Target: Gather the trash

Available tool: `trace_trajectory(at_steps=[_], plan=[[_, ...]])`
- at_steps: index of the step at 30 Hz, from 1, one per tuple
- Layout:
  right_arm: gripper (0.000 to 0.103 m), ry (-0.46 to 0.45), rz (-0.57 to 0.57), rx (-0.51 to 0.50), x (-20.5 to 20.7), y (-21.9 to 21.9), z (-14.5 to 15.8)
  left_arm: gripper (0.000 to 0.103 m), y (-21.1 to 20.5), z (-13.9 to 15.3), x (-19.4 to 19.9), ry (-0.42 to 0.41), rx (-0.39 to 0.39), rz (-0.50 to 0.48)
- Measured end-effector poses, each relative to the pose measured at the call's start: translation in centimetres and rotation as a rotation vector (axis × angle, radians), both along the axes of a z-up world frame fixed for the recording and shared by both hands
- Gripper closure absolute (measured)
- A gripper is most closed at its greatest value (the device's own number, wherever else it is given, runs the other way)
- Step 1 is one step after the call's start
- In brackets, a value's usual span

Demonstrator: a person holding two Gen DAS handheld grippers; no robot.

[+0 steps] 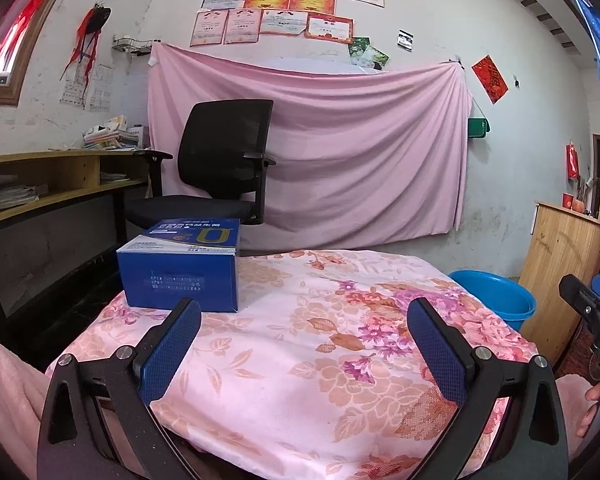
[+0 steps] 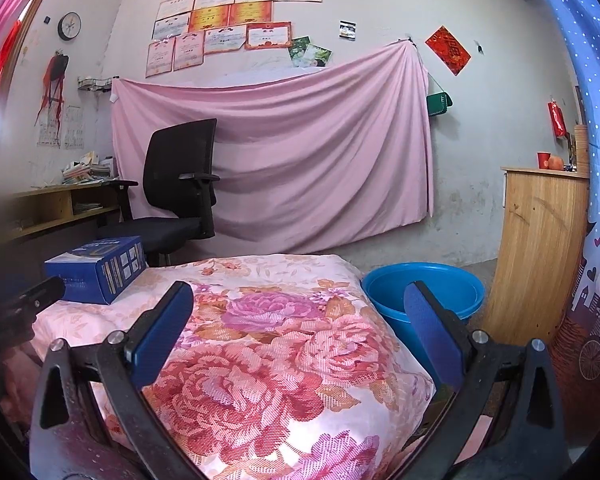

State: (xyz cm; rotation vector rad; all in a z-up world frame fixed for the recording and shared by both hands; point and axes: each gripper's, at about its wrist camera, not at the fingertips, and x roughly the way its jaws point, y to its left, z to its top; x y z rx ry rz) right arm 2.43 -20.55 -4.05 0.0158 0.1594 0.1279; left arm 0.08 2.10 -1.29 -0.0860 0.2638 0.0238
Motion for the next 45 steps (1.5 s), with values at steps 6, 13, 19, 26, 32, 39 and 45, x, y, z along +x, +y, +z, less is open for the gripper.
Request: trace_trajectory(at_steps=[6,13,19,26,32,39,45], plan=[[0.000,0.008,-0.007,0.010,0.18,-0.34,-0.08,0.002,-0.21,-0.20,0.06,-0.001,0.018,-0.009],[0.000,0.009,-0.007,0.011,0.18,-0.35,-0.08,0.002,-0.23,-0.28,0.15,0.000,0.015,-0.008],[0.000,0.010,-0.002,0.008,0.27,-0.52,-0.19,0.002,-0.16,-0.31,0.07,-0.003,0.016,-0.008],[0.000,0.011,-0.002,0.008,0.29,-0.46,-0.22,0.002,-0.24,-0.34,0.06,-0.004,0.015,-0.007],[0.000,0.014,0.002,0.007,0.33,-0.43,-0.37,0.002,-0.19,-0.37,0.08,-0.007,0.016,-0.007],[0.000,0.016,0.001,0.008,0.39,-0.35,-0.36,0.002,-0.24,-0.31,0.07,-0.006,0.016,-0.010],[0.000,0.016,0.002,0.008,0.38,-0.31,-0.33,0.002,-0.19,-0.27,-0.03,-0.006,0.014,-0.012]])
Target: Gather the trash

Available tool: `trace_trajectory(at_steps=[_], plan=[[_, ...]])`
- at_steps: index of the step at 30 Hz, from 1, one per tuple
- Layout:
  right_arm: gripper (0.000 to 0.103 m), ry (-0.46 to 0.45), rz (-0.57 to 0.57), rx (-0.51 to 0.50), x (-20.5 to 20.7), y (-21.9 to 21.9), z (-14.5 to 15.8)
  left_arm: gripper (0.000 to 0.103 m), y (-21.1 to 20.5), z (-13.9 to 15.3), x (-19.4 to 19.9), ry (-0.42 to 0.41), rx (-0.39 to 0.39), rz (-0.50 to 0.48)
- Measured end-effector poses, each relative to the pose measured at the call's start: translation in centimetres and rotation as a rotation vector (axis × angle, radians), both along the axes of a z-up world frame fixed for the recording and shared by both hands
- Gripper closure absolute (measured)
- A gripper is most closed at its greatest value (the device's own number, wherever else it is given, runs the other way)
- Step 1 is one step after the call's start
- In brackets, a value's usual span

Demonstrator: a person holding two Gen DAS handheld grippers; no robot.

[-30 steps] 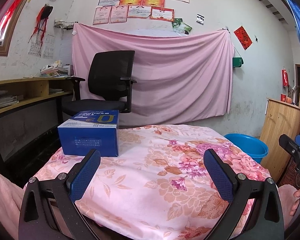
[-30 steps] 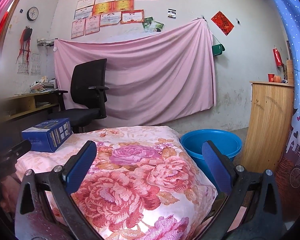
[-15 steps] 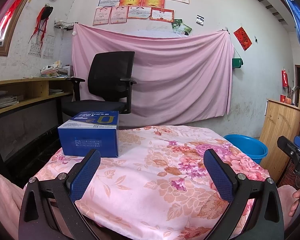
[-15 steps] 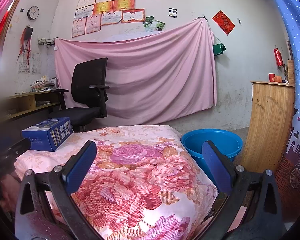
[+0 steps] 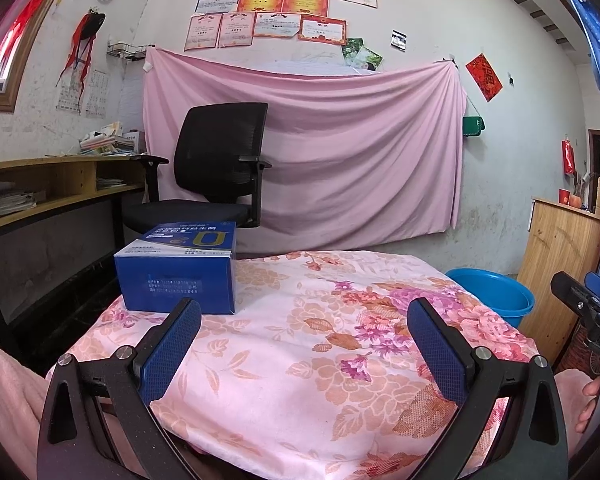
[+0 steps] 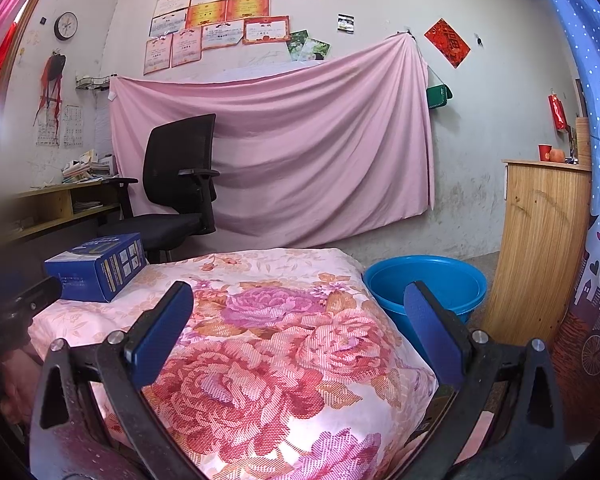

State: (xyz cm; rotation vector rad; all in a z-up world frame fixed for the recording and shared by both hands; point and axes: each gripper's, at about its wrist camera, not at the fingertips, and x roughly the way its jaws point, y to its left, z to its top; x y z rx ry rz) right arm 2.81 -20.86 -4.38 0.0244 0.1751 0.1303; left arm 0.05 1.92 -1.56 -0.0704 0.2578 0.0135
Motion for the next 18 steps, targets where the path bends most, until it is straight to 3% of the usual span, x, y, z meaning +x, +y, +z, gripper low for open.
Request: trace_trajectory(at_steps=[18], plan=[[0.000,0.006,0.004,0.000,0.17,0.04,-0.34,0.002,-0.01,0.03,0.05,-0.001,0.010,-0.004]])
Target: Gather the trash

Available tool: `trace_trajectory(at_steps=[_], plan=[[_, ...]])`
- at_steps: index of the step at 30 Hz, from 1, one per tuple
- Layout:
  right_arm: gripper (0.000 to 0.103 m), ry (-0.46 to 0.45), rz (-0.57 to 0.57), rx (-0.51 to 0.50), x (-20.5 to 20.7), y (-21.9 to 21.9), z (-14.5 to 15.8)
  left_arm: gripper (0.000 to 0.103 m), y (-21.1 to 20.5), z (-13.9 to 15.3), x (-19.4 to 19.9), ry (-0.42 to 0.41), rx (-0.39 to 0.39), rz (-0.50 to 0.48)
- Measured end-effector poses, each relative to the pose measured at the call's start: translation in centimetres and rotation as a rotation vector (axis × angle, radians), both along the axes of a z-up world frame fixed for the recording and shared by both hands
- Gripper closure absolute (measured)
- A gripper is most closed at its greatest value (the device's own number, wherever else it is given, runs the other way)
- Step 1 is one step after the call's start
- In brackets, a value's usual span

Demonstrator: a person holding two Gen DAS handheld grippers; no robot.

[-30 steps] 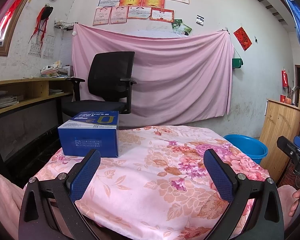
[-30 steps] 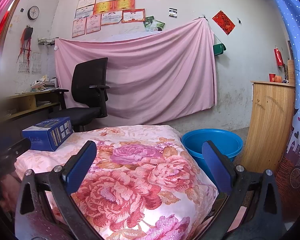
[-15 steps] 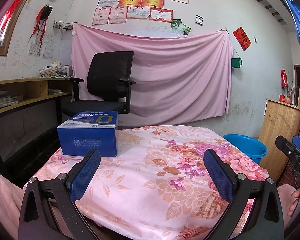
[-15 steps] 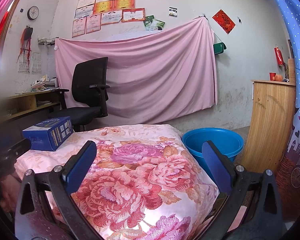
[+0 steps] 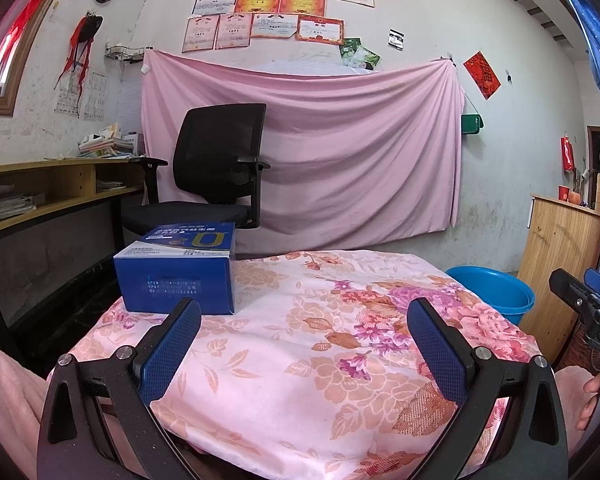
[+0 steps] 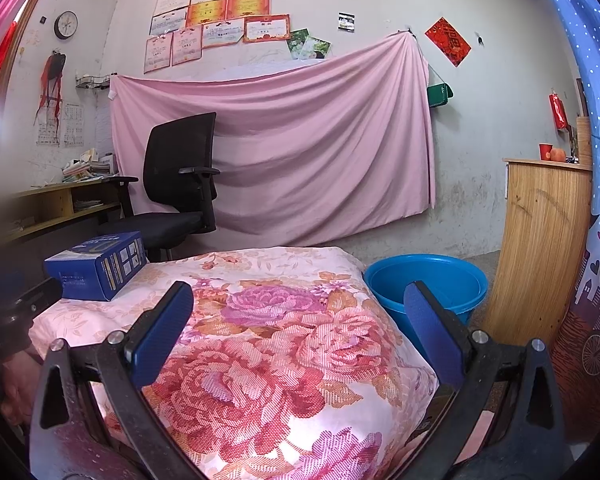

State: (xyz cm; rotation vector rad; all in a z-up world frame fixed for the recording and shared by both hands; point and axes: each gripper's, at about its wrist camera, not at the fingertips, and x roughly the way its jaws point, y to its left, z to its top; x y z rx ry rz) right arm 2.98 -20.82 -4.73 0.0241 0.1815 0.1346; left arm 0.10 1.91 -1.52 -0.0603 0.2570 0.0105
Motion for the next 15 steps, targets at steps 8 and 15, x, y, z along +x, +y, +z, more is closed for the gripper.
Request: trace_trajectory(at_steps=[8,15], plan=[[0.000,0.001,0.000,0.000,-0.01,0.04,-0.11,0.002,-0.02,-0.08,-0.06,-0.005,0.006,0.000],[0.000,0.002,0.000,0.001,0.05,0.02,-0.07,0.002,0.07,-0.11,0.00,-0.006,0.008,0.002]])
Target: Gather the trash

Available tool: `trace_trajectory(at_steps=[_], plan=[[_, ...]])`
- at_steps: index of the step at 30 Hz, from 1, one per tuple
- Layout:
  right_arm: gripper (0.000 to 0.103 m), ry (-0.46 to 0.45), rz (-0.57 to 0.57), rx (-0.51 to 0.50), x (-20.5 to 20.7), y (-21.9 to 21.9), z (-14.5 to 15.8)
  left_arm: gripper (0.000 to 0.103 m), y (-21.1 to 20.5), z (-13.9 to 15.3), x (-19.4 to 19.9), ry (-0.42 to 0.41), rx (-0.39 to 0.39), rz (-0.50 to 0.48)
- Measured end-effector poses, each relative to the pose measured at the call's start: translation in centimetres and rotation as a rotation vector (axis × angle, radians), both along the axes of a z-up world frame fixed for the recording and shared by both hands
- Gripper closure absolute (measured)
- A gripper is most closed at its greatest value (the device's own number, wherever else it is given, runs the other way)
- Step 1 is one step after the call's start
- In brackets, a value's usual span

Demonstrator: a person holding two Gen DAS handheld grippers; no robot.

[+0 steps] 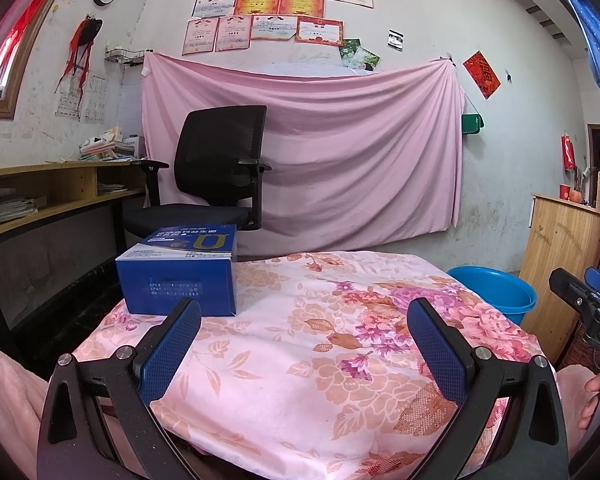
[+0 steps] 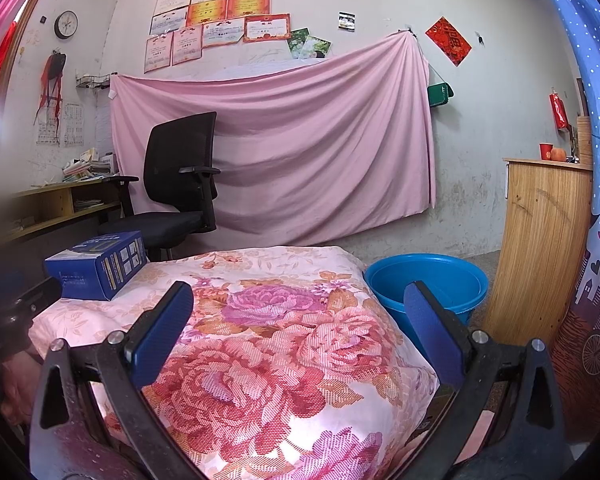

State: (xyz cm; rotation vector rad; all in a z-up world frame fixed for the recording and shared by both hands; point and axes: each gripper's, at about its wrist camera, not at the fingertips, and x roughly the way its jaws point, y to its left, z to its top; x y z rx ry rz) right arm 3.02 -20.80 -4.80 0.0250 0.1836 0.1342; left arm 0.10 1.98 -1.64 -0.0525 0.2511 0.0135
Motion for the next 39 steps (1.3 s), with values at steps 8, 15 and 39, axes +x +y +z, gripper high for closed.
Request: trace_trajectory(at_steps=[8,15,39], plan=[[0.000,0.007,0.001,0.005,0.05,-0.61,-0.08,0.002,-0.10,-0.09,-0.04,-0.003,0.004,0.003],[0.000,0.007,0.003,0.004,0.09,-0.71,-0.04,0.002,0.01,-0.18,-0.07,-0.002,0.000,0.005],[0.000,0.010,0.006,0.003,0.16,-0.88,-0.01,0.002,-0.07,-0.35,-0.34,-0.007,0.027,0.007]])
